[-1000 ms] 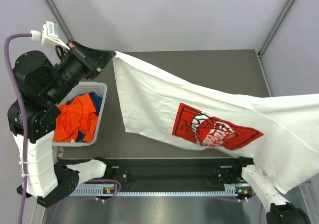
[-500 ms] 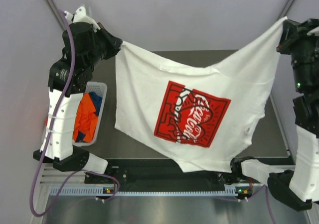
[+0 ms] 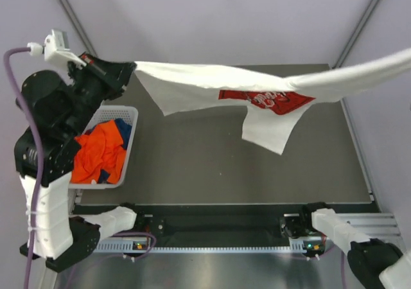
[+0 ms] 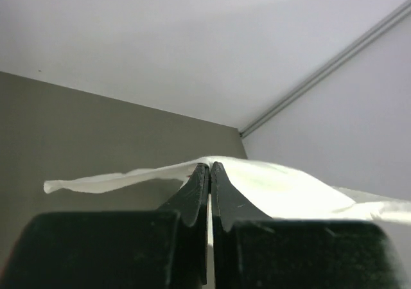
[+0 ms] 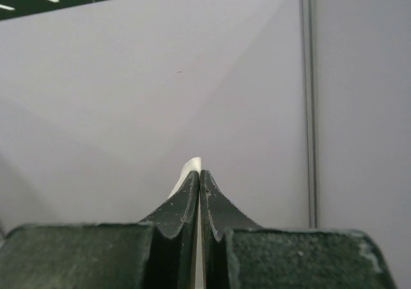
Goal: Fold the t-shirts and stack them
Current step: Flatten the tshirt out
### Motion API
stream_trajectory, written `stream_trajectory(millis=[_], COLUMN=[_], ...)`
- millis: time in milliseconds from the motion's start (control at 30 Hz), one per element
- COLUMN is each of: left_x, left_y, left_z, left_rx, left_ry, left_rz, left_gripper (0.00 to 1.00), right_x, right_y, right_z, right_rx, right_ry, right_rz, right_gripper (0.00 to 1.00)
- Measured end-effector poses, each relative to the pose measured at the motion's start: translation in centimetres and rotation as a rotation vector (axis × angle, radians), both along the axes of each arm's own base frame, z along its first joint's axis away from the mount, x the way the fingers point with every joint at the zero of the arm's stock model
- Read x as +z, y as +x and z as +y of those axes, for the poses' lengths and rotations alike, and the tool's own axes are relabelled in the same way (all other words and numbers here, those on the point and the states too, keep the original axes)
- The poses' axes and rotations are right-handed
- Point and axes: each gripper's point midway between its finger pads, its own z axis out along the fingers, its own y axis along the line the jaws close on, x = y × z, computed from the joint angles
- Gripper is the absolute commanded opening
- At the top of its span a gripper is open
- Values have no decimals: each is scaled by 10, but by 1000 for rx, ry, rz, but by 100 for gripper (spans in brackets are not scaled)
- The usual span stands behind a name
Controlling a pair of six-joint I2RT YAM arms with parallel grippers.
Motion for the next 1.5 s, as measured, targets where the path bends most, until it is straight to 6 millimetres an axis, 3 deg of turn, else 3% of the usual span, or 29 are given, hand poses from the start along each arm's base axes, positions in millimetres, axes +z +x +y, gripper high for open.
stream_trajectory(millis=[133,300,467,600,667,733,800,867,933,1067,1133,1233,1267,1333,1500], left_x=[3,27,62,61,52,32,2,-40,-80,-156,-192,-228,-236,-250,-295], left_y=[-41,-93,-133,-132,-116,-87,-49,-6,36,111,134,154,163,181,230], left_z=[1,7,12,7,3,-2,-7,-11,-11,-11,-8,3,8,16,29], left_rx=[-76,-149,-212,-236,-222,-185,-131,-56,23,144,183,222,234,244,221], left_ry=[-46,-112,-166,-161,-145,-119,-81,-23,43,165,212,253,252,235,188], left_rz=[-35,-114,-216,-199,-158,-86,7,125,225,377,434,493,501,515,562], left_gripper=[0,0,0,0,0,0,0,0,0,0,0,0,0,0,0], right_x=[3,10,25,32,34,34,30,21,7,-39,-87,-171,-195,-225,-280], right_y=[-91,-166,-208,-202,-182,-151,-103,-48,4,116,172,225,241,267,327], right_z=[-17,-31,-47,-64,-73,-79,-78,-61,-29,64,105,150,153,141,77], right_rx=[1,33,89,101,98,87,61,34,-18,-234,-296,-255,-237,-234,-246], right_ry=[44,97,177,232,243,238,219,153,77,-256,-420,-620,-655,-655,-541], right_rz=[-122,-249,-380,-411,-393,-356,-286,-204,-131,37,145,294,344,423,593], right_gripper=[0,0,0,0,0,0,0,0,0,0,0,0,0,0,0])
